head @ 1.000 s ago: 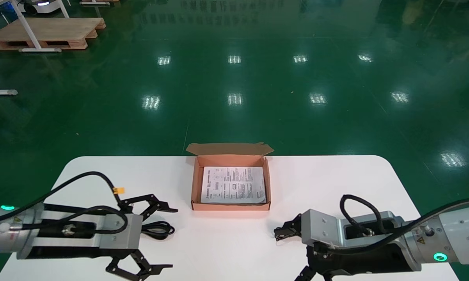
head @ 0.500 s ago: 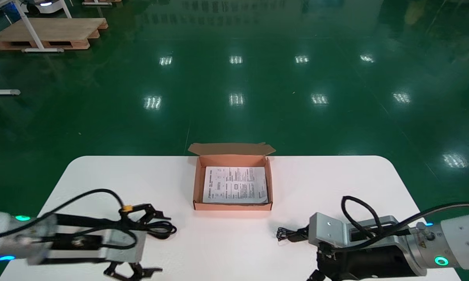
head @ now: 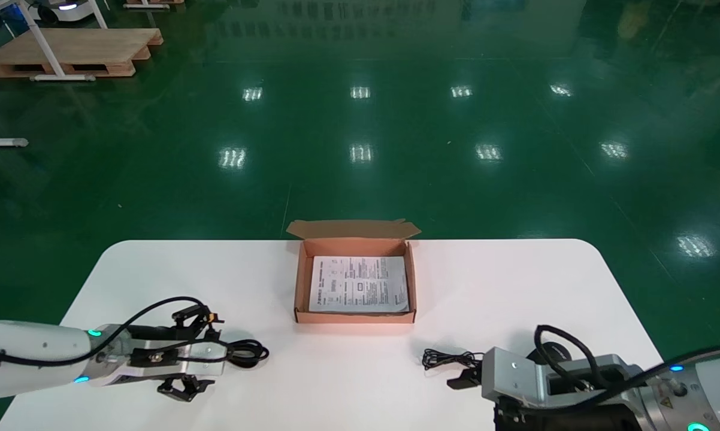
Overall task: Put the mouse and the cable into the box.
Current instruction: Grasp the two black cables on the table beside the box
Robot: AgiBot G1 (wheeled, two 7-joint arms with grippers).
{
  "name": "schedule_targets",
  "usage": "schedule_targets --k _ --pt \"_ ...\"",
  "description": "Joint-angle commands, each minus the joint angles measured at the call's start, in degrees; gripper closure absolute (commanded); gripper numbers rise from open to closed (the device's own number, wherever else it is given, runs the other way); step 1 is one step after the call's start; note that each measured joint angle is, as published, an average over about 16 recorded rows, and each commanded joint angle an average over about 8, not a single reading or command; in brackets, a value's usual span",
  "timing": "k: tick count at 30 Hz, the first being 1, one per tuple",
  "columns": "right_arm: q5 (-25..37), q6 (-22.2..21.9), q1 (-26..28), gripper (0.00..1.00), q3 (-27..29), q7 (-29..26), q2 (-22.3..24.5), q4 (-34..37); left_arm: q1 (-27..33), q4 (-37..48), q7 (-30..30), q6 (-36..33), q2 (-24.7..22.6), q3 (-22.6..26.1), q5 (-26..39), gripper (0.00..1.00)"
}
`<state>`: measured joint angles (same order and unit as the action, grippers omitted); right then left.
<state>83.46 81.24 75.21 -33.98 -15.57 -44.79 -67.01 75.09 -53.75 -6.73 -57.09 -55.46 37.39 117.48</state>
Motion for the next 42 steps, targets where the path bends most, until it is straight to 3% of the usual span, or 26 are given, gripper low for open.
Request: schedule_targets --k 1,12,18,29,42 --pt "-0.11 -0.1 -0.43 0.0 0.05 -0.44 0.35 -0.66 0.57 2.54 0.35 1.01 -1.16 0.24 1.11 0.0" --pt "0.69 -1.14 -0.92 0.0 -0.16 -1.24 0.07 -2.25 -0.16 4.71 0.59 3.72 -2.75 0.31 1.9 0.0" --pt "6.95 -6.25 0.25 0.0 -1.35 0.23 -2.51 -0.11 -0.26 4.39 0.87 3.71 -2.69 0.3 1.97 0.0" --pt "22.68 -19.9 4.56 0.0 -6.49 7.88 -14.76 18.68 -0.33 4.14 1.12 3.68 -2.64 0.32 2.1 0.0" --pt "23.93 -25.58 8.33 0.0 -6.96 16.75 -21.33 36.07 -0.36 4.05 1.2 3.67 -2.62 0.33 2.14 0.0"
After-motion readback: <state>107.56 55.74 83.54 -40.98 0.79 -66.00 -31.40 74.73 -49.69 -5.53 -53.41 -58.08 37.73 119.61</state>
